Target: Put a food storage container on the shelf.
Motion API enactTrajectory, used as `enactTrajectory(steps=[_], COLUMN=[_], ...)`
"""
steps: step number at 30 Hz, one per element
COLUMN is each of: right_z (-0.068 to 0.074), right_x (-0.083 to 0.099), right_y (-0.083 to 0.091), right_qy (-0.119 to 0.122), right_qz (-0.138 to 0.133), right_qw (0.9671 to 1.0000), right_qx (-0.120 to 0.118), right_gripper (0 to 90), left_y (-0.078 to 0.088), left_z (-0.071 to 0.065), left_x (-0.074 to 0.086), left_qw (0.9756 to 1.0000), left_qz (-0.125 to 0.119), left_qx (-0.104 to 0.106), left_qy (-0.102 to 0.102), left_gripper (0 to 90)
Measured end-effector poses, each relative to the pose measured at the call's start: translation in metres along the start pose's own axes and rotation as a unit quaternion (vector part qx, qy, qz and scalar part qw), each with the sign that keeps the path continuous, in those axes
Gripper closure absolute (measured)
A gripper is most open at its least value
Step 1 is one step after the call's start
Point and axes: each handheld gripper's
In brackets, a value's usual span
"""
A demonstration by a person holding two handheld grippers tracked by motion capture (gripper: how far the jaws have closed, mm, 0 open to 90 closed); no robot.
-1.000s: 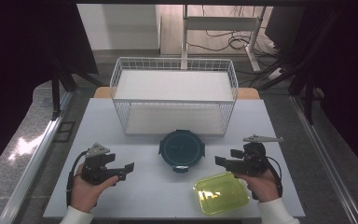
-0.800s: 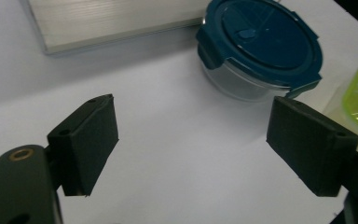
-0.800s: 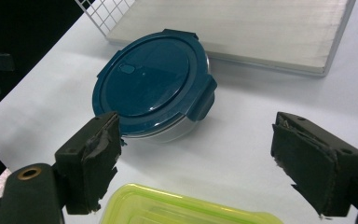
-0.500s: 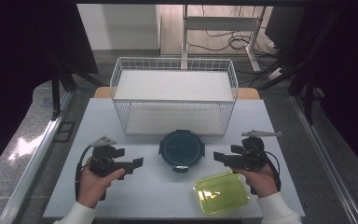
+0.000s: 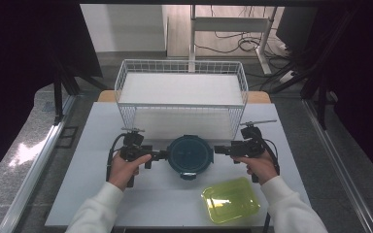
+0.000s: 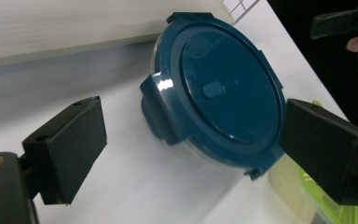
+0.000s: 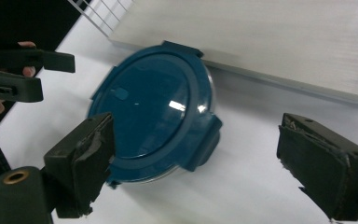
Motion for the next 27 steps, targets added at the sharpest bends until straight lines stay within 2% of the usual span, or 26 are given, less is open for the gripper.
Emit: enactTrajectory(steps=[3, 9, 12, 16, 18, 21, 24, 27], right_z=[-0.004, -0.018, -0.023, -0.027, -0.029, -0.029, -0.029, -0.029], right_x=[0.000, 0.004, 0.004, 0.004, 0.004, 0.004, 0.005, 0.007], right_y=[-0.004, -0.004, -0.009, -0.023, -0.030, -0.033, -0.039, -0.044], right_qy=[-0.003, -0.012, -0.020, -0.028, -0.031, -0.036, -0.036, -0.039], right_qz=[0.007, 0.011, 0.006, 0.012, 0.019, 0.024, 0.032, 0.039], right_qw=[1.0000, 0.9998, 0.9996, 0.9986, 0.9979, 0.9973, 0.9968, 0.9959], right_qx=[-0.005, -0.008, -0.020, -0.043, -0.054, -0.060, -0.064, -0.072], right_gripper=[11.2, 10.8, 10.4, 9.3, 9.2, 9.3, 9.4, 10.0], left_y=[-0.009, -0.020, -0.025, -0.030, -0.034, -0.037, -0.041, -0.043], left_z=[0.003, 0.005, 0.006, 0.009, 0.010, 0.010, 0.013, 0.015], left_x=[-0.004, -0.006, -0.008, -0.009, -0.011, -0.012, -0.013, -0.013], left_qw=[0.9999, 0.9998, 0.9997, 0.9994, 0.9987, 0.9986, 0.9978, 0.9976], left_qz=[0.005, 0.014, 0.012, 0.013, 0.018, 0.020, 0.025, 0.030], left_qx=[0.007, 0.010, 0.014, 0.025, 0.035, 0.031, 0.041, 0.042], left_qy=[0.013, 0.012, 0.018, 0.022, 0.032, 0.037, 0.045, 0.046], left_gripper=[7.3, 7.3, 7.3, 6.8, 6.2, 5.8, 5.6, 5.3])
Point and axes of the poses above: each handheld gripper's, and its own axes: y roughly backward along the jaws, x roughly out of its underside, z roughly to its left, and after that the axes turned 12 degrees about y, right-handed
